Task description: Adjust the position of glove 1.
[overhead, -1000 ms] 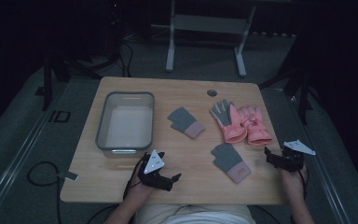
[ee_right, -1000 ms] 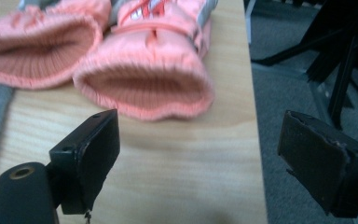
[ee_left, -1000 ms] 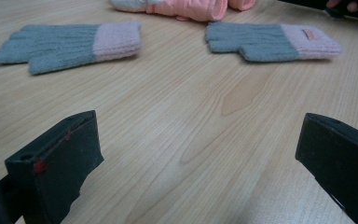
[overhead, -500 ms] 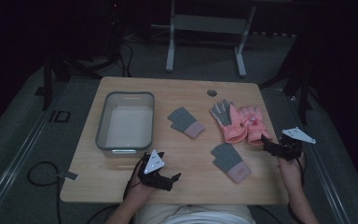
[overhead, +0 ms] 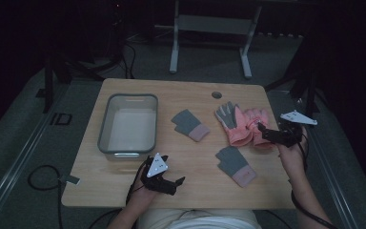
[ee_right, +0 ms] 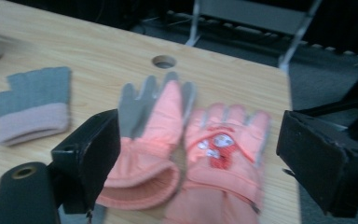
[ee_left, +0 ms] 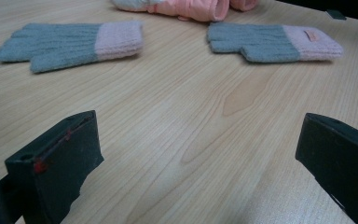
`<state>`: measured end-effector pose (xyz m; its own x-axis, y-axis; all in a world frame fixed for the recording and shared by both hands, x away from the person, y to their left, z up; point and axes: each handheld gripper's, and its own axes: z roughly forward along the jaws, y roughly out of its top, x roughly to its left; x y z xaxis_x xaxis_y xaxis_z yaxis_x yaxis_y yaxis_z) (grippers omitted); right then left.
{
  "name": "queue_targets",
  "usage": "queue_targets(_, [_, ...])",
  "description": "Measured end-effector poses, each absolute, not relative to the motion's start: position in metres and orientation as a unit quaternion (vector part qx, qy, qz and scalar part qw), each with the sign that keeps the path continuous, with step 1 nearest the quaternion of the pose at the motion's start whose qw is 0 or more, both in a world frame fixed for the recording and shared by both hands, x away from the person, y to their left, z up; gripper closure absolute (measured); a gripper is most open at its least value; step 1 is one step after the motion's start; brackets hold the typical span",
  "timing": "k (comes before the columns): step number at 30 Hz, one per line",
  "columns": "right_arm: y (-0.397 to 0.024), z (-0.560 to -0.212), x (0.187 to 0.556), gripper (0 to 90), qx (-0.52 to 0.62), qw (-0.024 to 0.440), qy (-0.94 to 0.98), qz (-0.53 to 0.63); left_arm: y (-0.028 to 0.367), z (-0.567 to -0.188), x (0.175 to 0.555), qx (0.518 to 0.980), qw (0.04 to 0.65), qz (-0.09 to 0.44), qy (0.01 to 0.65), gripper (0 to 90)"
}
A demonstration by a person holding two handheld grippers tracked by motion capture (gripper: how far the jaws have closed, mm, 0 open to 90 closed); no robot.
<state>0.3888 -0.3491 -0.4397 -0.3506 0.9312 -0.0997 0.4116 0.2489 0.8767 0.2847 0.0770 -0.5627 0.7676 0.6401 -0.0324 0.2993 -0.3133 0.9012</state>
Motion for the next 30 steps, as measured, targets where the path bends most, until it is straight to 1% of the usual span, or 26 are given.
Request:
queue_targets(2, [-0.336,-0.437,0.396,14.5,0.458,0.331,0.733,0.380,0.077,-0.563,0.285,0.793,0.505,0.167,0.296,0.0])
queue_targets(3, [-0.332,-0.436,0.399,14.3,0.457,0.326,0.738,0.375,0.077,-0.563,0.285,0.793,0.505,0.167,0.296,0.0])
queue_targets(6, [-0.321,-0.437,0.409,13.2,0.461,0.280,0.748,0.387,0.077,-0.563,0.285,0.793,0.505,0.167,0.296,0.0])
queue_targets(8, [-0.313,-0.438,0.412,12.3,0.453,0.266,0.750,0.401,0.077,-0.563,0.285,0.793,0.506,0.165,0.295,0.0])
queue_targets(12, [-0.295,-0.438,0.413,12.4,0.434,0.269,0.753,0.414,0.076,-0.563,0.285,0.795,0.504,0.166,0.295,0.0])
queue_targets(15, [-0.283,-0.437,0.417,12.9,0.418,0.257,0.766,0.415,0.076,-0.563,0.285,0.795,0.503,0.166,0.295,0.0])
queue_targets(17, [-0.276,-0.437,0.420,14.9,0.411,0.255,0.771,0.414,0.076,-0.563,0.285,0.795,0.504,0.165,0.295,0.0])
queue_targets(18, [-0.273,-0.437,0.423,15.5,0.410,0.246,0.774,0.415,0.076,-0.563,0.285,0.795,0.504,0.165,0.295,0.0])
queue_targets(20, [-0.267,-0.439,0.427,19.3,0.403,0.237,0.778,0.419,0.076,-0.563,0.285,0.796,0.503,0.166,0.294,0.0])
queue_targets(22, [-0.264,-0.440,0.429,19.3,0.402,0.231,0.780,0.420,0.076,-0.563,0.285,0.796,0.503,0.166,0.294,0.0])
queue_targets(23, [-0.257,-0.442,0.433,22.9,0.400,0.222,0.783,0.422,0.077,-0.563,0.286,0.796,0.504,0.164,0.293,0.0])
queue_targets(24, [-0.254,-0.443,0.434,24.1,0.397,0.220,0.785,0.422,0.077,-0.563,0.286,0.796,0.505,0.162,0.293,0.0])
queue_targets(25, [-0.251,-0.443,0.435,27.5,0.394,0.219,0.786,0.423,0.077,-0.563,0.286,0.795,0.505,0.161,0.294,0.0])
queue_targets(28, [-0.243,-0.445,0.438,28.4,0.385,0.215,0.793,0.421,0.077,-0.563,0.286,0.795,0.506,0.161,0.293,0.0])
queue_targets(30, [-0.234,-0.448,0.442,34.4,0.376,0.206,0.799,0.421,0.077,-0.563,0.286,0.796,0.505,0.161,0.292,0.0])
